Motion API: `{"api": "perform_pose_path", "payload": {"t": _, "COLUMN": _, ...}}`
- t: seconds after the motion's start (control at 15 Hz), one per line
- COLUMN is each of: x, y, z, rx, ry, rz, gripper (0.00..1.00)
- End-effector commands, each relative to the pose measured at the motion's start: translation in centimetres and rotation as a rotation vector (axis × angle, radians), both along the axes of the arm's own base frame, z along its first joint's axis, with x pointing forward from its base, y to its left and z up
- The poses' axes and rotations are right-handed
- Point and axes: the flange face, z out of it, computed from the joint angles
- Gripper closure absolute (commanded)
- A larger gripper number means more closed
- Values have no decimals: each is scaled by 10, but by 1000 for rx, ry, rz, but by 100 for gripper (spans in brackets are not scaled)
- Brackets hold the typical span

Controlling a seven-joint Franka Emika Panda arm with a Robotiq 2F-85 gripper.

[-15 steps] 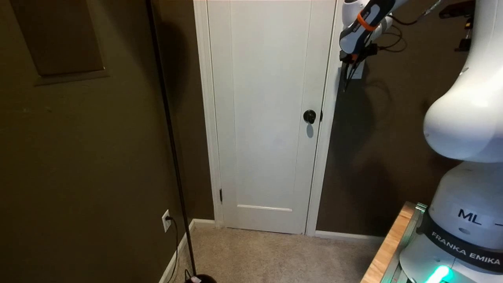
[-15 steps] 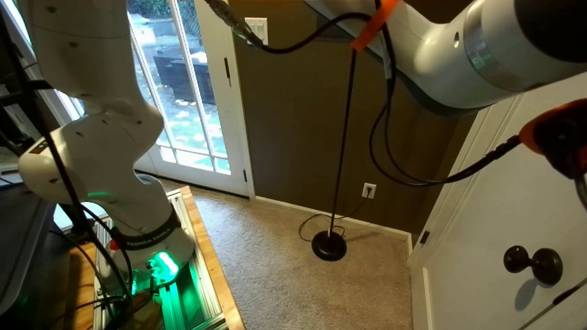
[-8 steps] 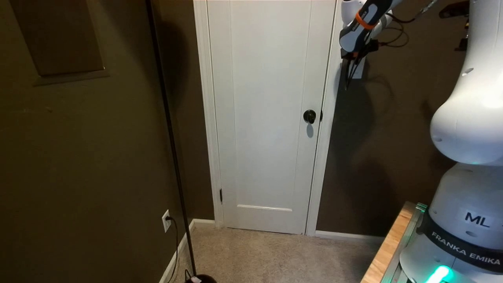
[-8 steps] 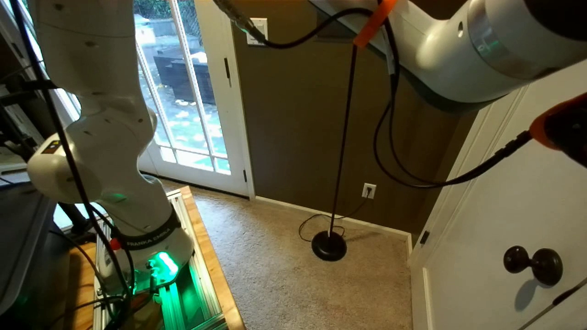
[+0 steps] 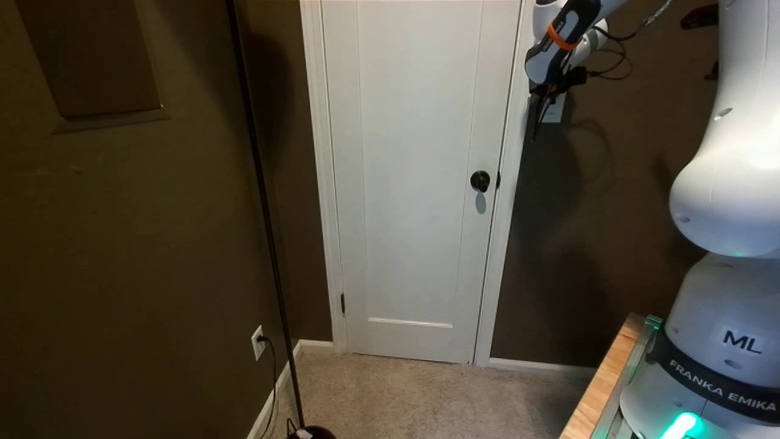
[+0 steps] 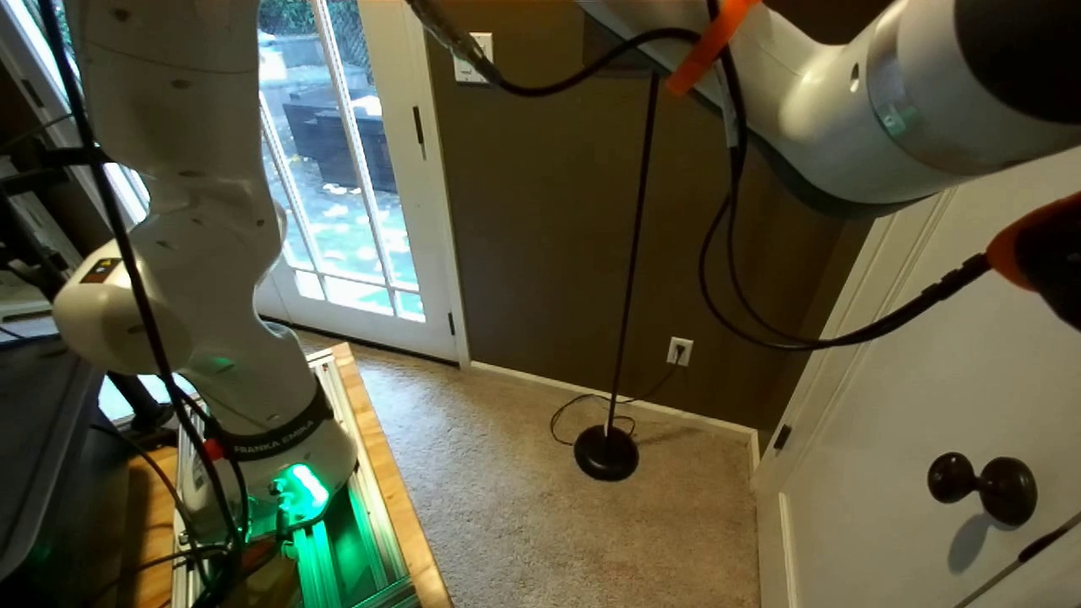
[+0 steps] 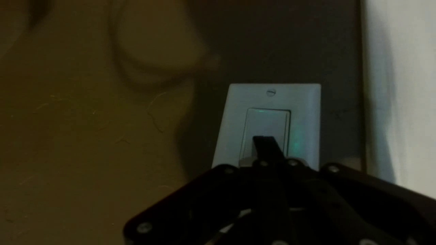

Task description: Switch off the light

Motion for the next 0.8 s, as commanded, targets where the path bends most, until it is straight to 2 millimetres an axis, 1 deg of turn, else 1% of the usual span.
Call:
{"api": "perform_pose_path", "payload": {"t": 0.0, "x": 7, "y": -6, "z": 1, "rx": -4, "ry": -20, "rz": 30, "gripper": 100}}
{"api": "perform_pose_path", "payload": {"t": 0.2, "x": 0, "y": 5, "z": -1, "rx": 26, "ry": 70, "rz": 36, "gripper": 100}}
{"api": "perform_pose_path", "payload": {"t": 0.33, "x": -5, "y": 15, "z": 2, "rx": 28, "ry": 134, "rz": 67, "gripper": 100}}
{"api": "perform_pose_path", "payload": {"t": 0.4, "x": -9, "y": 22, "z": 2, "rx": 38, "ry": 170, "rz": 93, "gripper": 74}}
{"api": "perform_pose_path", "payload": {"t": 0.47, "x": -12, "y": 27, "z": 0, "rx": 69, "ry": 202, "rz": 115, "gripper": 73}}
{"api": "perform_pose_path", "payload": {"t": 0.53, "x": -16, "y": 38, "z": -3, "rx": 104, "ry": 227, "rz": 148, "gripper": 68}}
{"api": "perform_pose_path", "payload": {"t": 0.73, "x": -31, "y": 76, "z": -12, "rx": 223, "ry": 309, "rz": 227, "gripper": 46}}
